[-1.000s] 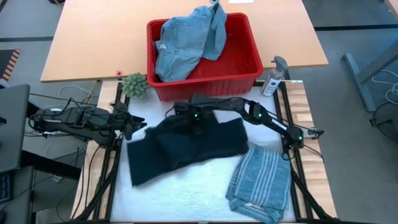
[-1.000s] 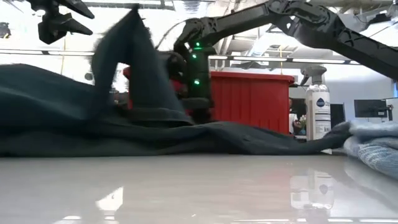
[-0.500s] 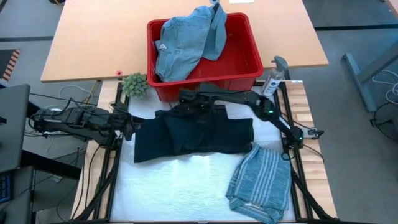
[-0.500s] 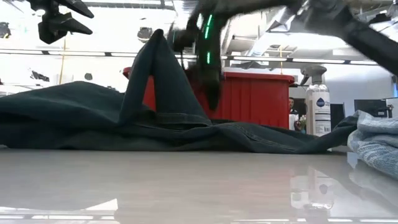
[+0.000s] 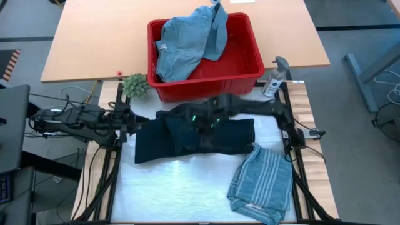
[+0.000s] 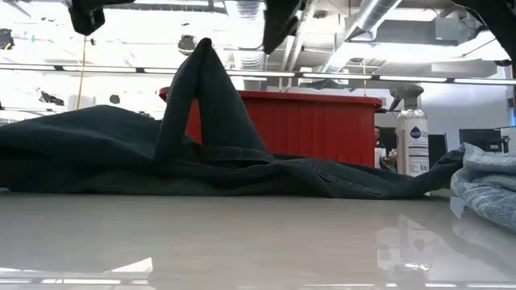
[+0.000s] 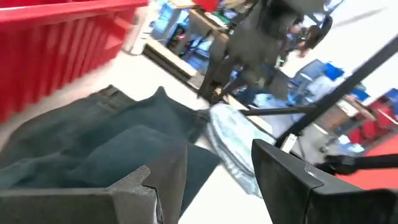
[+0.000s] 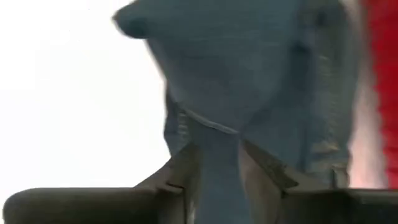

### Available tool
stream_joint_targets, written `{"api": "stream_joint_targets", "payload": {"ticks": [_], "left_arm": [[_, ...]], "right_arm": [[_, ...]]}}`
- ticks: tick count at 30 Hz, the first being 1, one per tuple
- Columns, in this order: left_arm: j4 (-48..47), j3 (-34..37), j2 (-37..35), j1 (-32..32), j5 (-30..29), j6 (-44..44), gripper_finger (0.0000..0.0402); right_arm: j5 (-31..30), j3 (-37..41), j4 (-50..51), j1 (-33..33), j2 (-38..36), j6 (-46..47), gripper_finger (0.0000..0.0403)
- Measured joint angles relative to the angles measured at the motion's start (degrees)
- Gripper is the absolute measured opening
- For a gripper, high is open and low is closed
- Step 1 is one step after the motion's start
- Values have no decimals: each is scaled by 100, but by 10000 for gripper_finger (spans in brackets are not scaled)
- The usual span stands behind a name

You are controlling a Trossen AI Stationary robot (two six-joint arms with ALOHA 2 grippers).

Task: Fold Laundry from Bin
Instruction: Fold the blue denim pants

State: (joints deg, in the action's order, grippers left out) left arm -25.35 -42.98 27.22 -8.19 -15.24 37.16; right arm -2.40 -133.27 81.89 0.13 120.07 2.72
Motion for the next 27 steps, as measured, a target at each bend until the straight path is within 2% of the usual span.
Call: {"api": "stream_joint_targets", "payload": {"ticks": [3, 7, 11, 15, 20, 24, 27], "left_arm": [[-14, 0, 0, 0, 229, -5, 171], [2, 0, 0, -3, 401, -9, 171], [135, 0, 10, -2, 403, -208, 171], [315, 0, 267, -4, 367, -640, 170], [212, -344, 1446, 132, 79, -1580, 162], [-789, -1358, 2915, 419, 46, -2467, 162], [-1579, -2235, 3911, 883, -190, -3125, 168]], "right_arm": [[-46, 4, 134, 284, 215, 152, 171], [344, 11, 633, 462, 321, 628, 211], [158, 11, 781, 668, -49, 778, 212], [-418, 4, 367, 882, -994, 948, 196], [-1614, -7, 157, 1103, -2094, 1457, 177], [-2218, -7, 273, 1221, -2669, 1838, 171], [-2319, -7, 370, 1285, -2890, 1855, 171]]}}
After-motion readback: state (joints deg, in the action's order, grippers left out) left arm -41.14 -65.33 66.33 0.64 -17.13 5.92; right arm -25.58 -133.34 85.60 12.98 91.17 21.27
